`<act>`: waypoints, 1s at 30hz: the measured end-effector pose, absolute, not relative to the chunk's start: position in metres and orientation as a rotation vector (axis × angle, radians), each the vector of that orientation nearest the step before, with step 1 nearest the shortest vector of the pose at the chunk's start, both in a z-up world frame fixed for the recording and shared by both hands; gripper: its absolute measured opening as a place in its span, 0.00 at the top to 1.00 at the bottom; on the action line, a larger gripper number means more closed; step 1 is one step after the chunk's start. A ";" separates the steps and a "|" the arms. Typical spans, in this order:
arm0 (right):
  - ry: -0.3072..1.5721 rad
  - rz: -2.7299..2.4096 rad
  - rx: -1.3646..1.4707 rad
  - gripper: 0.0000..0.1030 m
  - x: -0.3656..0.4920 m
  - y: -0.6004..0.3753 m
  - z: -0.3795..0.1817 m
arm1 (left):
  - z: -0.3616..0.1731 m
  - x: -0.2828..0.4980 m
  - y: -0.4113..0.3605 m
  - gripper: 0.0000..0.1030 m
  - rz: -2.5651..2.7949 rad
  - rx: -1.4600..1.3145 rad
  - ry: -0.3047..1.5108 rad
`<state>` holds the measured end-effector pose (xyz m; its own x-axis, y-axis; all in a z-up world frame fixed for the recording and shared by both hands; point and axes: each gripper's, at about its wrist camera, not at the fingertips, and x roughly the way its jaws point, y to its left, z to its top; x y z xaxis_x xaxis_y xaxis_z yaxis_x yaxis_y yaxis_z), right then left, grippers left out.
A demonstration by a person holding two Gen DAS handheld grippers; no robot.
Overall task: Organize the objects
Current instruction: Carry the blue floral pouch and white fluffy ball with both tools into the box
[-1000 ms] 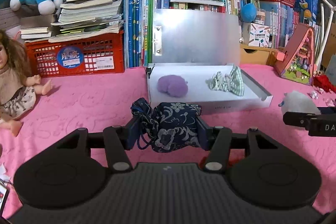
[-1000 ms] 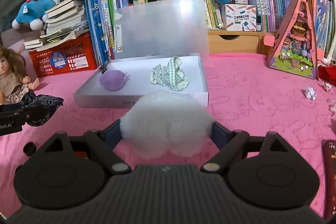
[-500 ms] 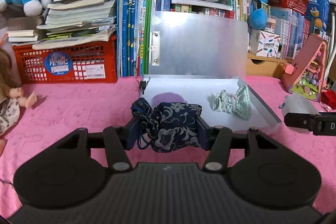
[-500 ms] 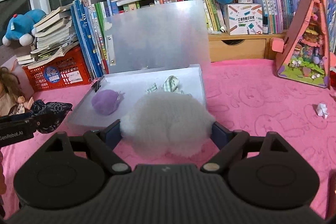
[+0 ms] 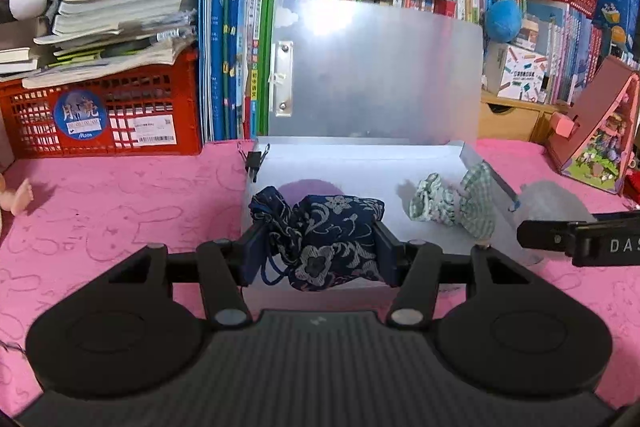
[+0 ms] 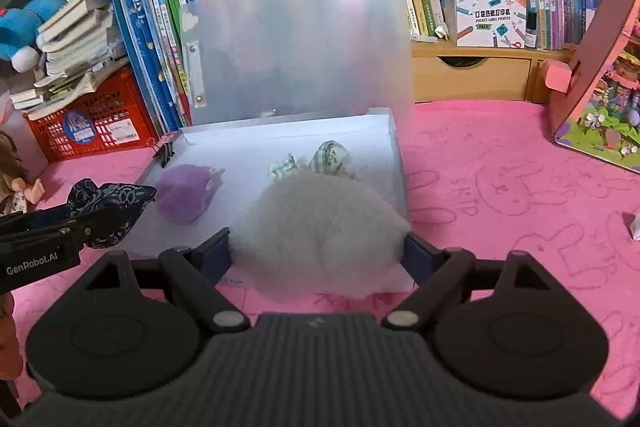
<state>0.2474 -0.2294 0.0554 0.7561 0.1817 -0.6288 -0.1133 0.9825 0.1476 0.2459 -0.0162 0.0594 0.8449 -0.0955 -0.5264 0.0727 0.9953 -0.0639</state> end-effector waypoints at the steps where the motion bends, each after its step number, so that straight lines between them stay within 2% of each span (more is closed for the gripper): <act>1: 0.702 0.164 0.104 0.16 0.252 -0.228 0.054 | 0.057 0.250 -0.017 0.40 -0.088 -0.042 0.562; 15: 0.779 0.165 0.147 0.16 0.294 -0.214 0.022 | 0.030 0.289 -0.027 0.40 -0.080 -0.021 0.621; 30: 0.773 0.125 0.136 0.16 0.327 -0.212 0.015 | 0.023 0.337 -0.021 0.40 -0.037 -0.021 0.656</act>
<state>0.3271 -0.2119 0.0148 0.7089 0.1623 -0.6864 -0.0627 0.9838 0.1678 0.3372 -0.0214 0.0235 0.7921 -0.0412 -0.6090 0.0277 0.9991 -0.0316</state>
